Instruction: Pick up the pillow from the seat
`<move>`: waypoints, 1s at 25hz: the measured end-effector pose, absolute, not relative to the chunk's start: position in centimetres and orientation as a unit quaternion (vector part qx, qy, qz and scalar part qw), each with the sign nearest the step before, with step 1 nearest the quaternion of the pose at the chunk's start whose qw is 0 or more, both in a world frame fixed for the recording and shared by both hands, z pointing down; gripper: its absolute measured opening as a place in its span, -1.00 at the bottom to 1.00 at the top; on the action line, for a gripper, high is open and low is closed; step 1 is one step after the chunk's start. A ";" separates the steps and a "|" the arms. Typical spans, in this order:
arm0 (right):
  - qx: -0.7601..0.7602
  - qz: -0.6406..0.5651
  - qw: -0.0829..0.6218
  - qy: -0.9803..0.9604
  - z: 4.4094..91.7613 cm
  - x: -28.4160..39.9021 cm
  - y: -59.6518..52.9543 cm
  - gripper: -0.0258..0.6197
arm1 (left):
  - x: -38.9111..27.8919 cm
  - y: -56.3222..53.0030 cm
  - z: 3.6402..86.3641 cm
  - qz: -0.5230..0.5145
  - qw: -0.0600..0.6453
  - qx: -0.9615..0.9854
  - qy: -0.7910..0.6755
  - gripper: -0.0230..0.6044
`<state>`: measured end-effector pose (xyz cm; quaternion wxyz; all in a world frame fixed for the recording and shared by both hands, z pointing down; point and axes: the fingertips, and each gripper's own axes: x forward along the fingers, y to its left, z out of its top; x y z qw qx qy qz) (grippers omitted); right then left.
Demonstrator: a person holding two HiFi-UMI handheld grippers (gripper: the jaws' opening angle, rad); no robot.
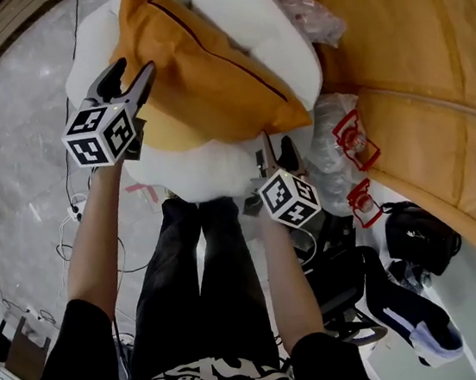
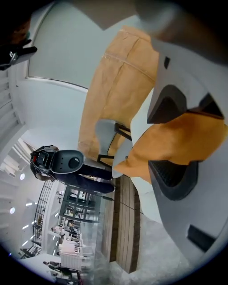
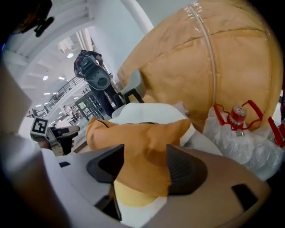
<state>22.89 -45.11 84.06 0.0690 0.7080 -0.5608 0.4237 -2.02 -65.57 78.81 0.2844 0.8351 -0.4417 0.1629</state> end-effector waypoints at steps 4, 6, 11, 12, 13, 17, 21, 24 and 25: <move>0.712 0.436 0.073 -0.545 87.2 24.1 -45.0 -0.05 | -2.1 -67.2 81.2 0.161 0.295 0.827 -0.451 -0.13; 0.712 0.440 0.064 -0.543 88.0 24.6 -45.1 -0.05 | -2.2 -68.0 82.1 0.151 0.307 0.821 -0.457 -0.12; 0.708 0.439 0.051 -0.550 89.1 25.1 -46.1 -0.05 | -3.0 -69.9 83.9 0.126 0.333 0.805 -0.474 -0.10; 0.707 0.440 0.052 -0.552 89.2 25.1 -46.2 -0.05 | -3.1 -70.0 84.3 0.124 0.338 0.803 -0.475 -0.10; 0.706 0.439 0.053 -0.553 89.3 25.1 -46.4 -0.06 | -3.3 -70.3 84.6 0.125 0.340 0.800 -0.478 -0.08; 0.703 0.437 0.055 -0.559 89.4 25.0 -46.6 -0.06 | -3.8 -71.2 85.8 0.129 0.355 0.790 -0.483 0.01; 0.704 0.430 0.055 -0.563 89.6 25.2 -47.0 -0.06 | -3.4 -71.6 86.2 0.131 0.361 0.792 -0.476 0.01; 0.703 0.429 0.047 -0.565 89.7 25.2 -47.3 -0.06 | -3.2 -71.7 86.4 0.122 0.368 0.792 -0.472 0.01; 0.702 0.430 0.045 -0.566 89.7 25.2 -47.3 -0.06 | -3.1 -71.7 86.5 0.117 0.374 0.791 -0.470 -0.01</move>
